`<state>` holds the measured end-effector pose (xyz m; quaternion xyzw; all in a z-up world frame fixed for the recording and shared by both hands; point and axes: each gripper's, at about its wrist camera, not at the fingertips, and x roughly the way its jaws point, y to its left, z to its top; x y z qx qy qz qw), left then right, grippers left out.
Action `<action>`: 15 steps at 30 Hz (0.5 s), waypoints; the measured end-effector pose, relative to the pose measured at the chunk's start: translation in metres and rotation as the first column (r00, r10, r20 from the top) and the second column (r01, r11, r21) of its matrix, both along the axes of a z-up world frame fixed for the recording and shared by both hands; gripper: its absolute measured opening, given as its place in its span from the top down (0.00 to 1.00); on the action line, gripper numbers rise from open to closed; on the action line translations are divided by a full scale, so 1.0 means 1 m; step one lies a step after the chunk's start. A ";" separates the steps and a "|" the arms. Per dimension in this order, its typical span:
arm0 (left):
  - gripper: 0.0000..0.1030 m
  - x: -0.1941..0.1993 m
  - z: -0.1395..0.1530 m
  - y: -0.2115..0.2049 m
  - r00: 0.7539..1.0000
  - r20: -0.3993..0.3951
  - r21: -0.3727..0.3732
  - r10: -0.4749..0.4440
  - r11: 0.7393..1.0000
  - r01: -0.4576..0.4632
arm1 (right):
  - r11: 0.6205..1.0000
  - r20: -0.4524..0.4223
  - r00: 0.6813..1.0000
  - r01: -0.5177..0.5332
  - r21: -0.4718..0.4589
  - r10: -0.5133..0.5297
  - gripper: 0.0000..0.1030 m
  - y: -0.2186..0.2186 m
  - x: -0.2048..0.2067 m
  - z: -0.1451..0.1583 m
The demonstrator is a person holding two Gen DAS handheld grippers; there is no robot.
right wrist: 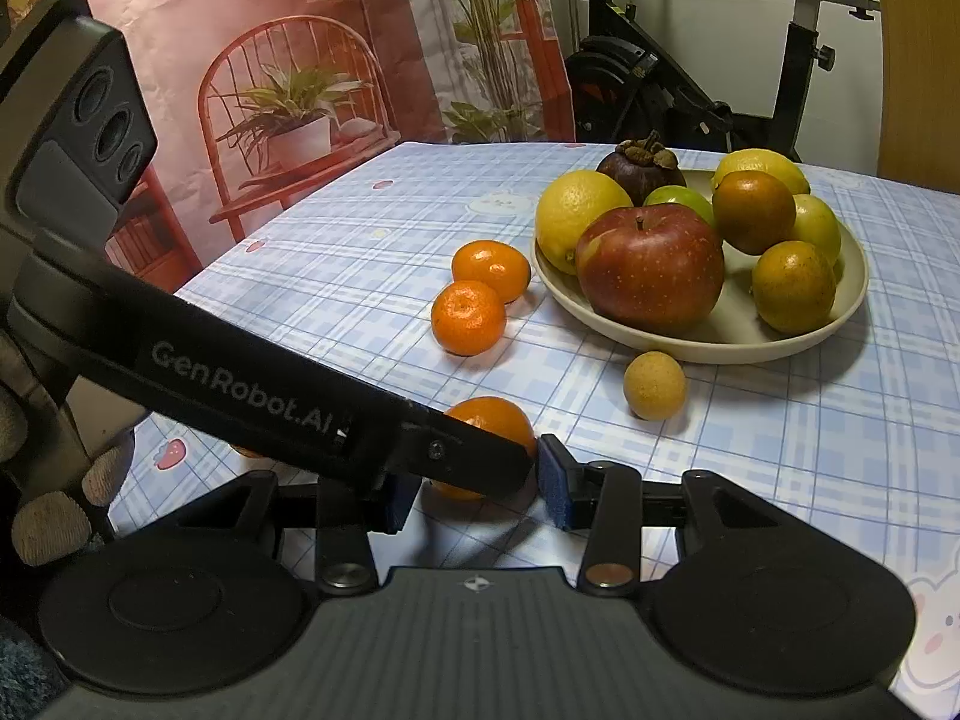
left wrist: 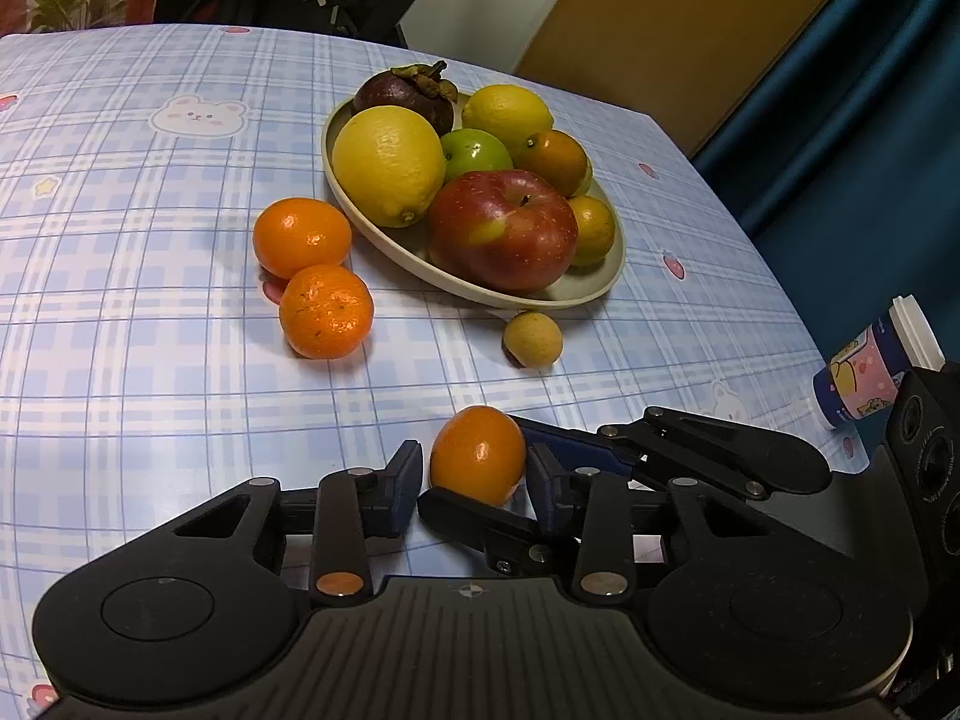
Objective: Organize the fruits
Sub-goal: 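Carry the tangerine onto the plate and open the left gripper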
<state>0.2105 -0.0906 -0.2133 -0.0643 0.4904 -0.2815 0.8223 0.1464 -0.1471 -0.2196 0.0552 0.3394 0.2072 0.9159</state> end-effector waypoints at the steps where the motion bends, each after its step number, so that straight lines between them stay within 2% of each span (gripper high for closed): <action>1: 0.61 0.000 0.000 0.000 1.000 0.000 0.000 -0.001 1.000 0.001 | 1.000 0.001 1.000 0.000 0.000 0.000 0.57 0.000 0.000 0.000; 9: 0.63 0.000 0.002 -0.001 1.000 0.008 0.001 -0.008 1.000 0.008 | 1.000 -0.008 1.000 0.002 0.002 -0.002 0.57 0.000 0.000 0.001; 15: 0.63 0.006 0.018 -0.015 0.997 0.060 -0.007 -0.038 0.999 0.039 | 0.999 0.015 0.999 0.035 0.023 -0.035 0.57 -0.013 0.000 0.013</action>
